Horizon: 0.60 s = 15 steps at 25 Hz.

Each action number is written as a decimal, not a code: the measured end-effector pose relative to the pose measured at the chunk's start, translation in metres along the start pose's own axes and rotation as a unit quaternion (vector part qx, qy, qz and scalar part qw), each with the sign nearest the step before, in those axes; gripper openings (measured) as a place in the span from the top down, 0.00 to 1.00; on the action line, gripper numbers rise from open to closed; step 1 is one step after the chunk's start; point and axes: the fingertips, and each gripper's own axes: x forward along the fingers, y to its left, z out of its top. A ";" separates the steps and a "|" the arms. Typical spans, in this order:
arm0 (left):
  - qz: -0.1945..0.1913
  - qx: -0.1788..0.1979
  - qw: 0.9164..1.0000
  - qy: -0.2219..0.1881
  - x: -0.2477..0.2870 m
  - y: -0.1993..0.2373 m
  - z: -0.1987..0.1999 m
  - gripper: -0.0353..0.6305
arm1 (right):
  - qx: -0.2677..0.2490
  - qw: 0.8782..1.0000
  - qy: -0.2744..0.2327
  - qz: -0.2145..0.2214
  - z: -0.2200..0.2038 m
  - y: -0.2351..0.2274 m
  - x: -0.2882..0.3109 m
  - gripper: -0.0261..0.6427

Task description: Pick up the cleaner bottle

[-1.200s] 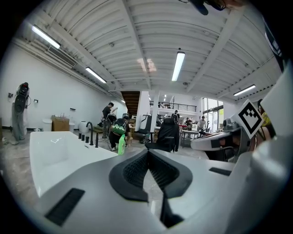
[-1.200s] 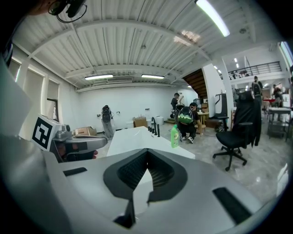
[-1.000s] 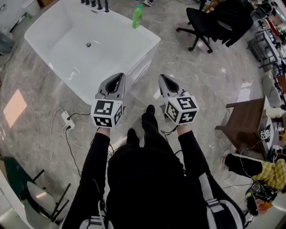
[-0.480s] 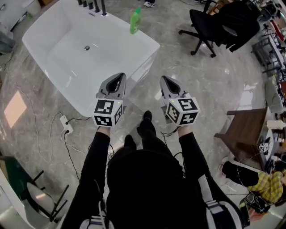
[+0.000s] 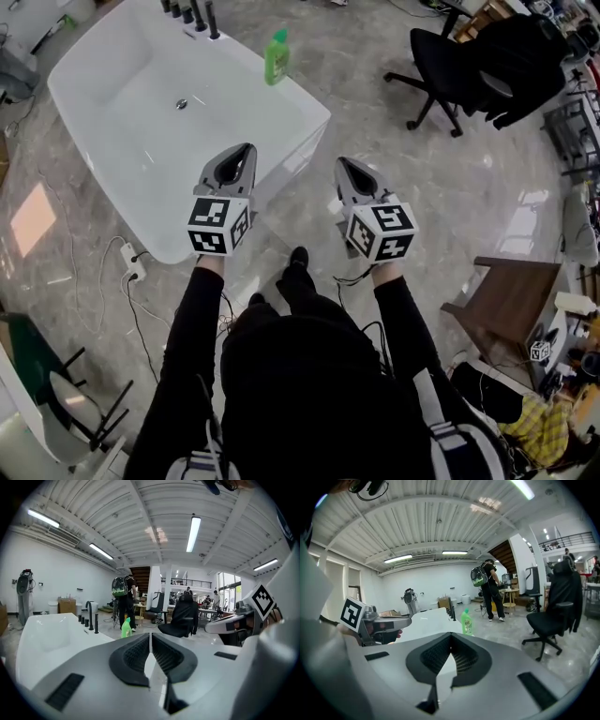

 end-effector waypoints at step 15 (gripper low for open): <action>0.032 0.016 0.999 0.022 0.093 0.046 0.005 0.77 | 0.004 1.000 0.014 0.025 0.021 -0.049 0.064 0.96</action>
